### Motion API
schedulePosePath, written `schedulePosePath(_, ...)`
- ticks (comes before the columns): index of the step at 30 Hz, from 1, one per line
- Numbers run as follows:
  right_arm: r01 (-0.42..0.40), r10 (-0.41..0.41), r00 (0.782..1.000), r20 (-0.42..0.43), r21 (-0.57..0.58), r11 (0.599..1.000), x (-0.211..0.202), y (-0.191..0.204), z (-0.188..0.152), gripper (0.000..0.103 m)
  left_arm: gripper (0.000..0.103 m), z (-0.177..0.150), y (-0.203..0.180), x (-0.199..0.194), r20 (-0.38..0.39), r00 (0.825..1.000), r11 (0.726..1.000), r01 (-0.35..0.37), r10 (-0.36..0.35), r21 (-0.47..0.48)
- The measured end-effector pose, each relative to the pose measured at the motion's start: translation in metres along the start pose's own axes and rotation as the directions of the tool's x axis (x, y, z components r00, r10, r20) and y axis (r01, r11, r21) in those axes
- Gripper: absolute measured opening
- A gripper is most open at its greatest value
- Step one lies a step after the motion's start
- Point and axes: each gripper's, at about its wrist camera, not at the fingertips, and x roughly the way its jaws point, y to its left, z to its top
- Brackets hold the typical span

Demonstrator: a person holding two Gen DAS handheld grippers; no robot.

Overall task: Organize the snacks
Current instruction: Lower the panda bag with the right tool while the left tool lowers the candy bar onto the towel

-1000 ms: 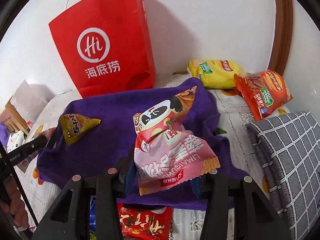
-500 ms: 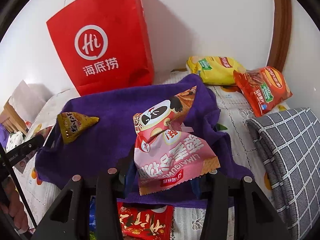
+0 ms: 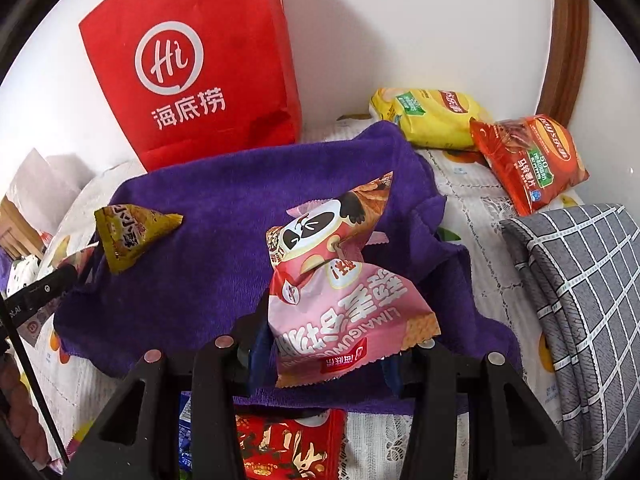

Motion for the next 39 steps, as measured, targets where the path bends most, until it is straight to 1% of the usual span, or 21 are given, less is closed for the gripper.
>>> schedulePosePath(7, -0.013, 0.013, 1.000, 0.008, -0.005, 1.000, -0.003, 0.002, 0.000, 0.046, 0.019, -0.001, -0.002, 0.002, -0.009, 1.000, 1.000, 0.006, -0.006, 0.000)
schedulePosePath(14, -0.013, 0.013, 1.000, -0.011, 0.004, 1.000, 0.002, -0.001, 0.000, 0.046, 0.019, -0.002, -0.002, 0.004, -0.017, 1.000, 1.000, 0.008, -0.008, 0.000)
schedulePosePath(28, -0.003, 0.003, 1.000, -0.028, -0.015, 1.000, 0.005, -0.001, -0.001, 0.047, 0.019, -0.002, -0.002, 0.004, -0.026, 0.999, 1.000, 0.026, -0.026, -0.013)
schedulePosePath(31, -0.014, 0.013, 0.999, -0.042, -0.017, 1.000, 0.007, 0.000, -0.001, 0.050, 0.019, -0.001, 0.001, 0.004, -0.034, 0.998, 0.999, 0.044, -0.045, -0.031)
schedulePosePath(32, -0.018, 0.017, 0.999, -0.047, -0.017, 1.000, 0.007, 0.000, -0.001, 0.053, 0.019, -0.001, 0.002, 0.004, -0.036, 0.998, 0.998, 0.048, -0.049, -0.036)
schedulePosePath(37, -0.030, 0.029, 0.999, -0.043, -0.012, 0.999, 0.004, -0.001, 0.000, 0.054, 0.019, 0.000, 0.003, 0.002, -0.024, 0.999, 0.998, 0.043, -0.044, -0.040)
schedulePosePath(39, -0.035, 0.035, 0.999, -0.038, -0.001, 0.999, 0.002, -0.002, 0.001, 0.058, 0.019, 0.000, 0.004, 0.001, -0.014, 0.998, 0.997, 0.053, -0.053, -0.048)
